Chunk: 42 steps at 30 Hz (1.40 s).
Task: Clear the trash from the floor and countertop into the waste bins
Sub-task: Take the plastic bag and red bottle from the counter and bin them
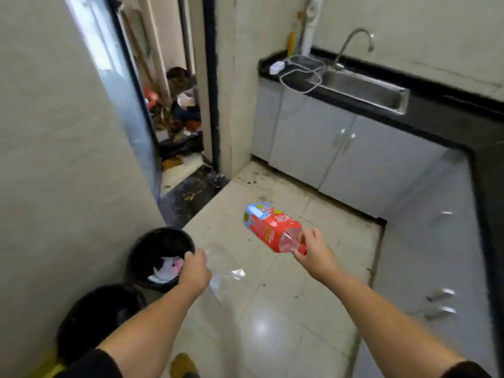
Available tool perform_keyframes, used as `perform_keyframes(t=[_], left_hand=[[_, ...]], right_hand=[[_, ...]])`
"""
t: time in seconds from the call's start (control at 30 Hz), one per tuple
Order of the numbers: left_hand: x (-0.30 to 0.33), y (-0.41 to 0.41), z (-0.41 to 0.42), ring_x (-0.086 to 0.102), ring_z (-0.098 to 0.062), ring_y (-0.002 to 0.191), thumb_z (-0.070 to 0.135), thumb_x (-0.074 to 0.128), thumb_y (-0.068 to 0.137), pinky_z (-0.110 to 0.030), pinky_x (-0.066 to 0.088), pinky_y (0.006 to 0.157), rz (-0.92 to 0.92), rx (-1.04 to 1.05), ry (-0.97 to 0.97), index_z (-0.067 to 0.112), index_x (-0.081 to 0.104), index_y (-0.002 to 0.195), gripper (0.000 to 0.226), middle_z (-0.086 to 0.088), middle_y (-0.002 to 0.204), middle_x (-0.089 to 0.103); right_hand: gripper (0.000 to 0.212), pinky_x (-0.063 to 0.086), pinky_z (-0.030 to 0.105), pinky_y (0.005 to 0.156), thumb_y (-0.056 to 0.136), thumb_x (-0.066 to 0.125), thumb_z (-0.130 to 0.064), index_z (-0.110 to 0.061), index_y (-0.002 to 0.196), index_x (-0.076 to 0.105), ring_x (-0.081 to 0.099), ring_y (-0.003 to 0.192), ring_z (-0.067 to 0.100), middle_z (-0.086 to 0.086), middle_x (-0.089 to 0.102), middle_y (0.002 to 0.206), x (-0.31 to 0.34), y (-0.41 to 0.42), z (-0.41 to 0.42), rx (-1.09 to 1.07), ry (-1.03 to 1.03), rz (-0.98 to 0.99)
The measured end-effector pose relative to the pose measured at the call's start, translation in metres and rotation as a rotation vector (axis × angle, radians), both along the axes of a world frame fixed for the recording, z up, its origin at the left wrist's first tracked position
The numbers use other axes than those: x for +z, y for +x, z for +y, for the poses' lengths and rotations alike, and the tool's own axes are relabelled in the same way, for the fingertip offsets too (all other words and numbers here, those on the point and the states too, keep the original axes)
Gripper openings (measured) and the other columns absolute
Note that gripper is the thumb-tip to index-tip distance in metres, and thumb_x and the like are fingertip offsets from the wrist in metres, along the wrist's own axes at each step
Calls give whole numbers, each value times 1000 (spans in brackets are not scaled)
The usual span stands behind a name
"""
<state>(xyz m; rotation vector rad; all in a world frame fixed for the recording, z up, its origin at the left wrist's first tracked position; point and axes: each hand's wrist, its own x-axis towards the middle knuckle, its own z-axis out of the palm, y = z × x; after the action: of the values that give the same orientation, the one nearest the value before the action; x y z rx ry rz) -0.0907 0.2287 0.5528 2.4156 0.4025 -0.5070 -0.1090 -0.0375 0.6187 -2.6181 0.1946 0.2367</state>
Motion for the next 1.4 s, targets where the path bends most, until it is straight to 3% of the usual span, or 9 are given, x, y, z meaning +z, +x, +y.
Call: perform_keyframes(t=[0.1, 0.3, 0.5, 0.63, 0.77, 0.87, 1.07, 1.23, 1.4], left_hand=[[-9, 5, 85, 50, -36, 116, -2, 43, 89, -37, 43, 99, 64, 65, 43, 1, 49, 119, 31, -19, 126, 49], [-32, 1, 235, 56, -37, 107, 2, 49, 87, -35, 43, 89, 145, 317, 93, -2, 48, 112, 26, -22, 124, 51], [-79, -28, 305, 53, -42, 103, 5, 46, 87, -41, 45, 86, 183, 649, 25, -4, 51, 104, 20, -29, 118, 51], [-157, -54, 327, 55, -40, 100, 2, 47, 88, -40, 42, 78, 260, 759, -16, 2, 49, 96, 8, -30, 114, 53], [-260, -74, 335, 51, -39, 105, -3, 41, 89, -34, 37, 79, 317, 815, -49, 9, 34, 90, 14, -25, 113, 49], [-313, -74, 335, 50, -45, 99, -6, 41, 89, -44, 43, 83, 277, 913, -75, 5, 38, 90, 11, -26, 113, 43], [-390, -86, 348, 38, -28, 77, -9, 44, 84, -37, 39, 74, 185, 939, 36, 7, 38, 88, 17, -11, 98, 32], [-397, -97, 358, 47, -39, 80, -6, 44, 88, -40, 39, 72, 284, 895, 71, -2, 46, 110, 22, -24, 118, 41], [-359, -61, 363, 50, -45, 96, -6, 44, 88, -45, 44, 83, 333, 855, 78, -4, 45, 114, 26, -27, 125, 40]], right_hand=[[31, 47, 37, 81, 87, 63, -19, -3, 110, 49, 59, 96, 35, 16, 44, 114, -24, 39, 84, 72, 21, 72], [32, 47, 37, 82, 86, 64, -21, -3, 109, 49, 58, 94, 34, 16, 45, 114, -59, 92, 229, 351, 11, 220], [39, 49, 41, 86, 89, 61, -22, -2, 119, 45, 56, 104, 40, 19, 43, 123, -129, 119, 347, 650, -50, 369], [49, 48, 44, 96, 91, 57, -20, -3, 133, 38, 51, 118, 40, 21, 37, 135, -217, 122, 414, 820, -78, 483], [40, 46, 38, 89, 92, 54, -18, 0, 126, 41, 54, 109, 39, 22, 40, 129, -339, 121, 474, 1004, -151, 538], [42, 48, 43, 87, 93, 52, -20, -2, 130, 40, 56, 102, 44, 24, 36, 132, -421, 110, 516, 1108, -211, 545], [47, 46, 38, 93, 95, 48, -16, -7, 140, 35, 55, 110, 43, 22, 32, 141, -546, 79, 551, 1152, -280, 633], [52, 42, 46, 107, 93, 52, -10, -4, 142, 36, 48, 124, 43, 21, 28, 147, -560, 76, 538, 1315, -525, 711], [39, 47, 45, 96, 92, 50, -11, -8, 131, 47, 51, 116, 40, 18, 44, 129, -507, 109, 525, 1393, -390, 540]])
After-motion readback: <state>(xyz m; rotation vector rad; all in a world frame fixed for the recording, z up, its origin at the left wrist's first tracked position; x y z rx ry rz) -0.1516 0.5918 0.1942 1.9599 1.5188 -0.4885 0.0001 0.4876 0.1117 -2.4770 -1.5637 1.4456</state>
